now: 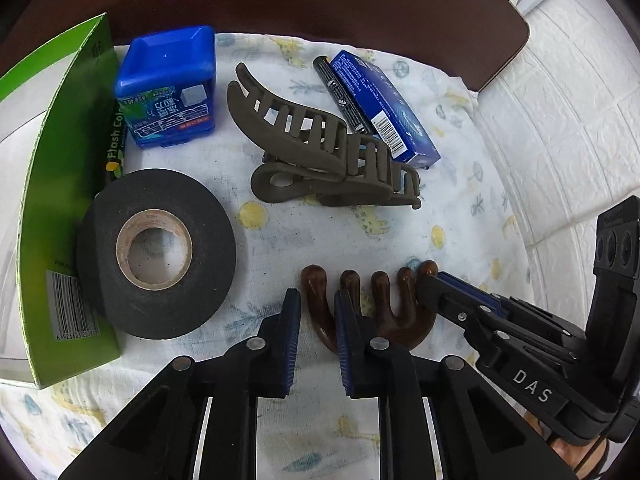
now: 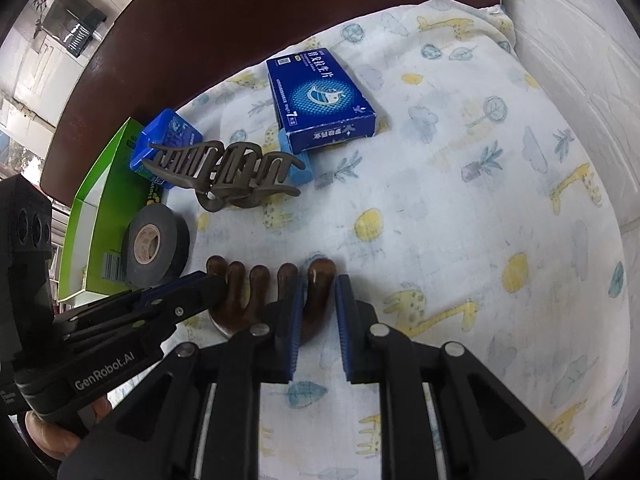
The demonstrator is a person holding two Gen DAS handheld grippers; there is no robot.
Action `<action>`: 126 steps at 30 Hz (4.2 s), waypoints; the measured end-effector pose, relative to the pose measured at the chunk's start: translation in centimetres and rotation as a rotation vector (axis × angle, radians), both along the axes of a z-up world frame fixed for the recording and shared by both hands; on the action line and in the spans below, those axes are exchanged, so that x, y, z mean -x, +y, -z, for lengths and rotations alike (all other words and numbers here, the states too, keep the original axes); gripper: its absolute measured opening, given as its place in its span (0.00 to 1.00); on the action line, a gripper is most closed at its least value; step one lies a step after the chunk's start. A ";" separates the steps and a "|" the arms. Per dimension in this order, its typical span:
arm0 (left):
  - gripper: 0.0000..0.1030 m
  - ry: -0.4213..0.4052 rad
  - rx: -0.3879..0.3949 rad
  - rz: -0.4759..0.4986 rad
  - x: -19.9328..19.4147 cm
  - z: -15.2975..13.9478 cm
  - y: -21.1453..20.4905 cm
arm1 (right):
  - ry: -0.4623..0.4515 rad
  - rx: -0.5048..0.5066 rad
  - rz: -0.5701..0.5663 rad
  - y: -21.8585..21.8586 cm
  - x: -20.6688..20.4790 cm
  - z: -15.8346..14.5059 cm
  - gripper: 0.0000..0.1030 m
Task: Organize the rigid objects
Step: 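Grasp the brown wooden comb with the right gripper, then lower the wooden comb into the white box and open the right gripper, then grasp the black tape roll by its rim with the right gripper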
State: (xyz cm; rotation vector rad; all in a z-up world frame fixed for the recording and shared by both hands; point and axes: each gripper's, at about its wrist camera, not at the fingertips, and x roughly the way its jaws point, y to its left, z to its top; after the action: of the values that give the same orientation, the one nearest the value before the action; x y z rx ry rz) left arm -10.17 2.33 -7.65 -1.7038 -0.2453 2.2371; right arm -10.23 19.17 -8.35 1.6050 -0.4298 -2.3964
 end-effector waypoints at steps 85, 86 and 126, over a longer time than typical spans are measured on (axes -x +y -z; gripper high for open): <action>0.13 0.250 0.076 -0.209 -3.5 -7.5 -13.5 | 0.012 -0.012 -0.135 -11.4 4.1 -2.0 0.42; 0.13 0.247 0.078 -0.212 -3.5 -7.4 -13.6 | 0.006 -0.009 -0.133 -11.5 4.3 -1.7 0.41; 0.46 0.036 0.079 0.022 -2.5 -1.0 -0.5 | -0.010 0.105 -0.050 -1.1 -2.0 -1.3 0.27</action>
State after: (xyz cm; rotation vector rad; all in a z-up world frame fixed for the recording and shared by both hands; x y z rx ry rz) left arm -7.70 1.80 -6.64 -1.6953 -0.1315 2.2872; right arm -8.26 18.11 -7.02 1.5640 -0.5025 -2.2906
